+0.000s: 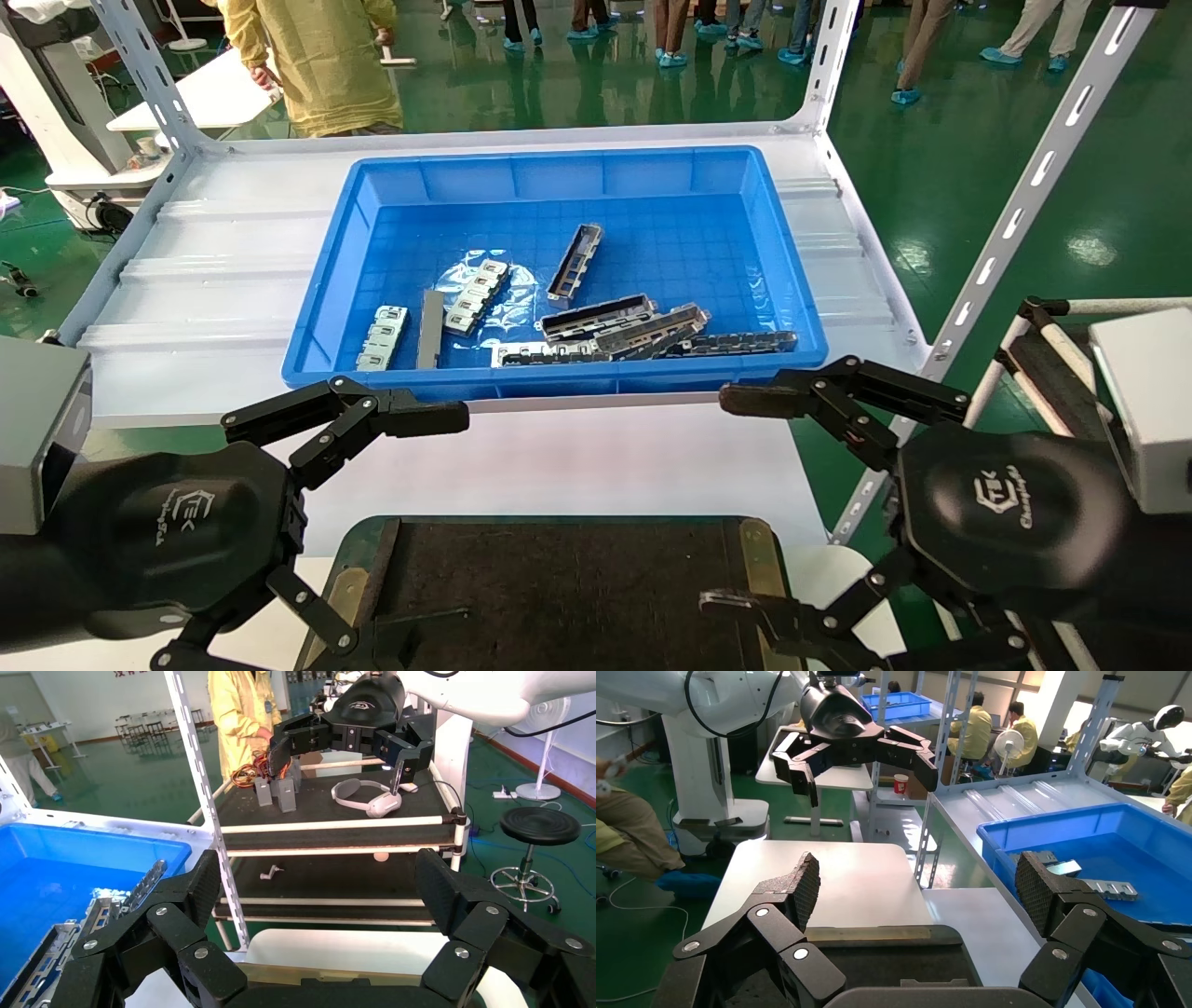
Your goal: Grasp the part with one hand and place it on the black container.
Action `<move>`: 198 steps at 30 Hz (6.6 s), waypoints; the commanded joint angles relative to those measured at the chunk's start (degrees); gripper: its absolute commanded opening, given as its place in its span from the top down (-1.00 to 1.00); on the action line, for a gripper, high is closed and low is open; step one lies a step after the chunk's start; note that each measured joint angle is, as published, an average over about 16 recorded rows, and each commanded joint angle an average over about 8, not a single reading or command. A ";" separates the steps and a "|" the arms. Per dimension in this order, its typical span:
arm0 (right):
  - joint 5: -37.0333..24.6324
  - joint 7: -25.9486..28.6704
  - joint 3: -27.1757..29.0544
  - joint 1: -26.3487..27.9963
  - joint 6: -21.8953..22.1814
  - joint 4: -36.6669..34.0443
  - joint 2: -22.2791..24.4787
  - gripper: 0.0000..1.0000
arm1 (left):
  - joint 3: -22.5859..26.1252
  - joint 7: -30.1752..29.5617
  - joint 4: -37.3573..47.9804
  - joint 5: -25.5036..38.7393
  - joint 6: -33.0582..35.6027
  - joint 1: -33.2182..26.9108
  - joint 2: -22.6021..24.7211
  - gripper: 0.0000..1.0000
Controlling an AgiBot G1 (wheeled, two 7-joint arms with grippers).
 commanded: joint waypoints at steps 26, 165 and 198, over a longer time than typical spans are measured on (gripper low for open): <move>0.00 0.00 0.00 0.00 0.00 0.00 0.00 -1.00 | 0.00 0.00 0.00 0.00 0.00 0.00 0.00 -1.00; 0.04 -0.03 -0.06 0.03 0.01 -0.02 0.02 1.00 | 31.95 5.26 49.59 20.25 -56.47 -27.40 41.23 1.00; 0.05 -0.04 -0.07 0.03 0.01 -0.02 0.02 1.00 | 24.85 2.61 10.40 5.02 -30.57 -14.21 17.63 1.00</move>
